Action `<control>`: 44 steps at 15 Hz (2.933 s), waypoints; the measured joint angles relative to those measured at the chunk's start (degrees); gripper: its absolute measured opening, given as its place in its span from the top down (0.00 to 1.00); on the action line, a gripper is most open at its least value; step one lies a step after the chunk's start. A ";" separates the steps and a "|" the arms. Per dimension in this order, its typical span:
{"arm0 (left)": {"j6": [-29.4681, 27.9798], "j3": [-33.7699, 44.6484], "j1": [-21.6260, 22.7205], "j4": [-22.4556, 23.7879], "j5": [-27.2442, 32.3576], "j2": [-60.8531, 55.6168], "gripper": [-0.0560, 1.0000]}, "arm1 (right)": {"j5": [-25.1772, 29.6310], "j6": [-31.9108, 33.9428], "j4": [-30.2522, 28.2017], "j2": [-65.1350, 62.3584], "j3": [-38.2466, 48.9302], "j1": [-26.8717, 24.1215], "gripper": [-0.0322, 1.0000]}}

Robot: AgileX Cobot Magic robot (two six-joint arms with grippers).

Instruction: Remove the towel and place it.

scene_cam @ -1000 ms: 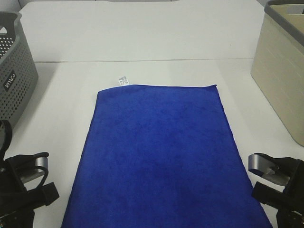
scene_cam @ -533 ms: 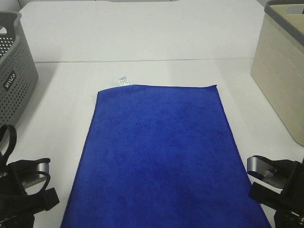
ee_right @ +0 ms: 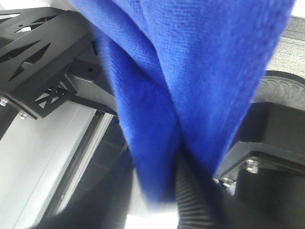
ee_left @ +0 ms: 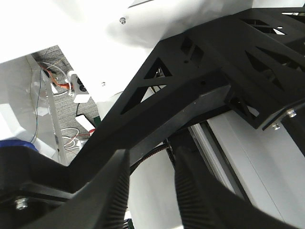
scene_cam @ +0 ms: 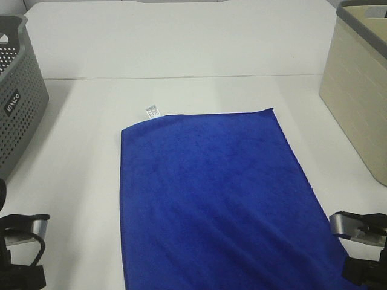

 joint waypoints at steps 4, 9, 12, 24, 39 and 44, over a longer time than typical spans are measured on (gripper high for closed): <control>0.00 0.00 0.00 -0.23 0.00 0.00 0.64 | -0.29 1.95 0.86 0.00 0.00 0.00 0.41; -0.17 -0.63 0.00 -1.09 0.00 -0.23 0.63 | 0.34 3.27 0.74 0.00 -7.56 0.00 0.32; -2.81 -5.61 0.00 0.00 0.11 -5.50 0.54 | 0.34 3.27 0.74 0.11 -15.93 0.00 0.32; -16.16 -34.38 4.35 15.53 -3.04 -6.02 0.44 | -0.57 8.31 -3.95 0.86 -50.82 -0.74 0.32; -21.08 -61.71 4.53 17.42 -14.21 23.72 0.44 | -2.86 1.66 -5.33 34.95 -83.88 -2.35 0.32; -21.77 -65.83 2.12 17.36 -16.39 29.45 0.44 | -6.76 -0.17 -7.10 36.21 -84.28 -2.35 0.32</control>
